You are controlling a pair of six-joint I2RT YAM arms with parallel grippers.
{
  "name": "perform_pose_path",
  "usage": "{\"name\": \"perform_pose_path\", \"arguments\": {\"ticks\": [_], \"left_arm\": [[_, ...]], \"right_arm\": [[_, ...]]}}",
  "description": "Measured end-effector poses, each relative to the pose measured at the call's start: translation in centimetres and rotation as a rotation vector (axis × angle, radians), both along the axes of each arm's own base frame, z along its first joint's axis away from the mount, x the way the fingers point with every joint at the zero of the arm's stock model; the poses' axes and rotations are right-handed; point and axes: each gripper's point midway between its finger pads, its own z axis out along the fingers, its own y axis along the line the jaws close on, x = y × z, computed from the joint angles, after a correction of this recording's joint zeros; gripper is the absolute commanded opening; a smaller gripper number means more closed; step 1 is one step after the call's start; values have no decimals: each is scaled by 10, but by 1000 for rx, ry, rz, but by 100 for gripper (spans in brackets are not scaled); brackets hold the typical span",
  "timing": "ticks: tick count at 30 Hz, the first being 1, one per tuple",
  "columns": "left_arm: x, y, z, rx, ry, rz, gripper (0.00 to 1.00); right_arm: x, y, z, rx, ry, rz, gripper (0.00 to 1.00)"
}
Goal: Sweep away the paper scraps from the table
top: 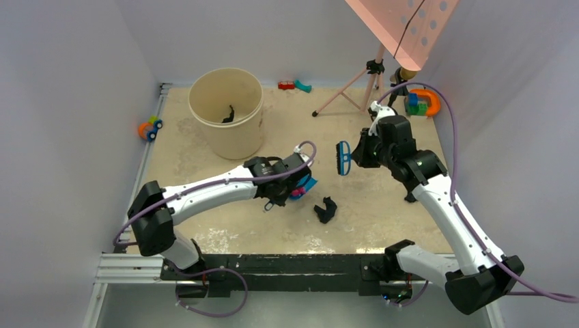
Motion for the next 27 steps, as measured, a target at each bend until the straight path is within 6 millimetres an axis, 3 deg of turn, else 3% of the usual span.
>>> {"name": "perform_pose_path", "arguments": {"ticks": [6,14,18,22,27], "left_arm": [[27,24,58,-90,-22,108,0],[78,54,166,-318,-86,235,0],[103,64,209,-482,-90,285,0],[136,87,226,-675,-27,409,0],[172,103,223,-1041,141,563,0]], "right_arm": [[-1,0,-5,-5,10,0,0],[1,1,-9,-2,9,4,0],[3,4,-12,2,14,10,0],[4,7,-14,11,17,22,0],[4,9,-16,21,17,32,0]]}}
